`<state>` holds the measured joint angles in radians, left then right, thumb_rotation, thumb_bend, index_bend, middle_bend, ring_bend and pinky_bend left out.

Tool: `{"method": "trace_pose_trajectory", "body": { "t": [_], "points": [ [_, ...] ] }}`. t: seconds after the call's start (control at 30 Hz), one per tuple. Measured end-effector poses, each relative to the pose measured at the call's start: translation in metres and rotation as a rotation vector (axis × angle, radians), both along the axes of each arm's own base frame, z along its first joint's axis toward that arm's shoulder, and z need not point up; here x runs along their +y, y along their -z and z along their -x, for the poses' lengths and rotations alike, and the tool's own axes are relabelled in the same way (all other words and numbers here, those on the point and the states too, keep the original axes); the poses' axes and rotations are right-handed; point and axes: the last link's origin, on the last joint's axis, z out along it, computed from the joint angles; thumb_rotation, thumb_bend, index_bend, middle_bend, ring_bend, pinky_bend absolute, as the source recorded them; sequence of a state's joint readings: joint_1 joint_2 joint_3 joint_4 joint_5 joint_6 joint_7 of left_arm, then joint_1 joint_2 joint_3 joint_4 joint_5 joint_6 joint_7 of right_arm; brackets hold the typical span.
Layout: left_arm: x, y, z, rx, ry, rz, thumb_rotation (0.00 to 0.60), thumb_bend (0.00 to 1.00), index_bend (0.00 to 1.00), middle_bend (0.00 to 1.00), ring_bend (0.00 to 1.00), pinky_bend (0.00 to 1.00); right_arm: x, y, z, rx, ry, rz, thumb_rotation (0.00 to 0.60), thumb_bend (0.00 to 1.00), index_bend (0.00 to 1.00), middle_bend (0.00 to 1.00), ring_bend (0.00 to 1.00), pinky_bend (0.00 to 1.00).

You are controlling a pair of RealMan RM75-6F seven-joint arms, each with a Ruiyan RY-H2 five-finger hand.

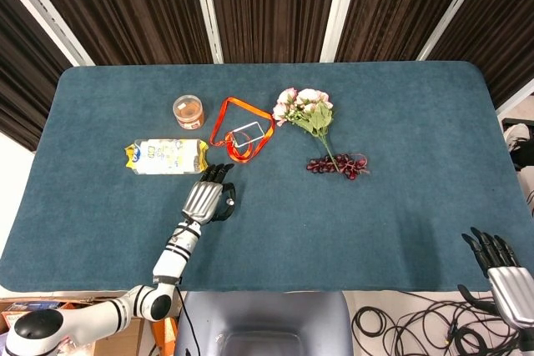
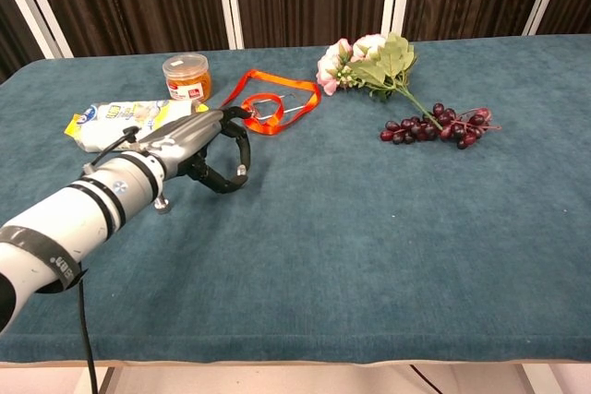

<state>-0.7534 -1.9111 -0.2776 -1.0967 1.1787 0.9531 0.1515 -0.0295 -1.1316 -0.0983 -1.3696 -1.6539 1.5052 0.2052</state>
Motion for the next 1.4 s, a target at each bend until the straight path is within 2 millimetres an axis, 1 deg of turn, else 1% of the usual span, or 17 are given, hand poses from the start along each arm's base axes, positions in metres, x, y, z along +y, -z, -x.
{"method": "trace_pose_trajectory", "body": {
  "t": [0.27, 0.47, 0.7, 0.83, 0.93, 1.03, 1.1, 1.13, 1.17, 1.23, 1.27, 1.33, 1.37, 1.4],
  "points": [
    [0.005, -0.001, 0.003, -0.017, -0.044, 0.015, 0.6, 0.37, 0.55, 0.08, 0.0, 0.0, 0.0, -0.001, 0.0, -0.001, 0.002, -0.002, 0.6, 0.21, 0.0, 0.0, 0.0, 0.0],
    [0.006, -0.002, 0.004, -0.033, -0.049, 0.022, 0.6, 0.34, 0.44, 0.07, 0.0, 0.0, 0.0, -0.001, 0.001, 0.001, 0.005, -0.001, 0.6, 0.21, 0.0, 0.0, 0.0, 0.0],
    [0.005, -0.005, 0.002, -0.054, -0.028, 0.02, 0.6, 0.34, 0.37, 0.07, 0.0, 0.0, 0.0, -0.001, 0.001, 0.002, 0.006, -0.001, 0.6, 0.21, 0.0, 0.0, 0.0, 0.0],
    [0.001, -0.009, -0.001, -0.06, 0.001, 0.013, 0.6, 0.33, 0.22, 0.04, 0.0, 0.0, 0.001, -0.001, 0.001, 0.001, 0.003, 0.003, 0.6, 0.21, 0.0, 0.0, 0.0, 0.0],
    [-0.009, -0.02, 0.0, -0.05, 0.054, 0.002, 0.6, 0.33, 0.1, 0.01, 0.0, 0.0, 0.002, -0.003, 0.0, -0.001, -0.001, 0.014, 0.6, 0.21, 0.0, 0.0, 0.0, 0.0],
    [-0.026, -0.044, 0.012, -0.005, 0.112, -0.032, 0.6, 0.33, 0.04, 0.0, 0.0, 0.0, 0.005, -0.006, 0.001, 0.004, -0.003, 0.039, 0.6, 0.21, 0.0, 0.0, 0.0, 0.0],
    [-0.044, -0.068, 0.031, 0.045, 0.134, -0.059, 0.6, 0.33, 0.01, 0.0, 0.0, 0.0, 0.007, -0.008, 0.0, 0.012, -0.006, 0.058, 0.6, 0.21, 0.0, 0.0, 0.0, 0.0],
    [-0.053, -0.081, 0.042, 0.071, 0.136, -0.071, 0.6, 0.33, 0.0, 0.0, 0.0, 0.0, 0.007, -0.008, 0.0, 0.014, -0.008, 0.064, 0.6, 0.21, 0.0, 0.0, 0.0, 0.0],
    [-0.067, -0.099, 0.058, 0.106, 0.13, -0.091, 0.6, 0.34, 0.0, 0.0, 0.0, 0.0, 0.008, -0.007, -0.001, 0.017, -0.009, 0.067, 0.6, 0.21, 0.0, 0.0, 0.0, 0.0],
    [-0.088, -0.128, 0.084, 0.153, 0.101, -0.136, 0.6, 0.33, 0.0, 0.0, 0.0, 0.0, 0.008, -0.006, -0.001, 0.024, -0.009, 0.071, 0.6, 0.21, 0.0, 0.0, 0.0, 0.0],
    [-0.103, -0.147, 0.101, 0.176, 0.071, -0.174, 0.6, 0.33, 0.0, 0.0, 0.0, 0.0, 0.008, -0.005, -0.002, 0.033, -0.01, 0.072, 0.6, 0.21, 0.0, 0.0, 0.0, 0.0],
    [-0.127, -0.169, 0.123, 0.186, 0.021, -0.231, 0.6, 0.33, 0.0, 0.0, 0.0, 0.0, 0.007, -0.003, -0.003, 0.046, -0.012, 0.074, 0.6, 0.21, 0.0, 0.0, 0.0, 0.0],
    [-0.143, -0.179, 0.135, 0.179, -0.014, -0.266, 0.6, 0.33, 0.0, 0.0, 0.0, 0.0, 0.007, -0.001, -0.005, 0.053, -0.014, 0.074, 0.6, 0.21, 0.0, 0.0, 0.0, 0.0],
    [-0.155, -0.184, 0.143, 0.171, -0.039, -0.288, 0.6, 0.33, 0.0, 0.0, 0.0, 0.0, 0.006, 0.001, -0.006, 0.059, -0.017, 0.073, 0.6, 0.21, 0.0, 0.0, 0.0, 0.0]
  ]
}}
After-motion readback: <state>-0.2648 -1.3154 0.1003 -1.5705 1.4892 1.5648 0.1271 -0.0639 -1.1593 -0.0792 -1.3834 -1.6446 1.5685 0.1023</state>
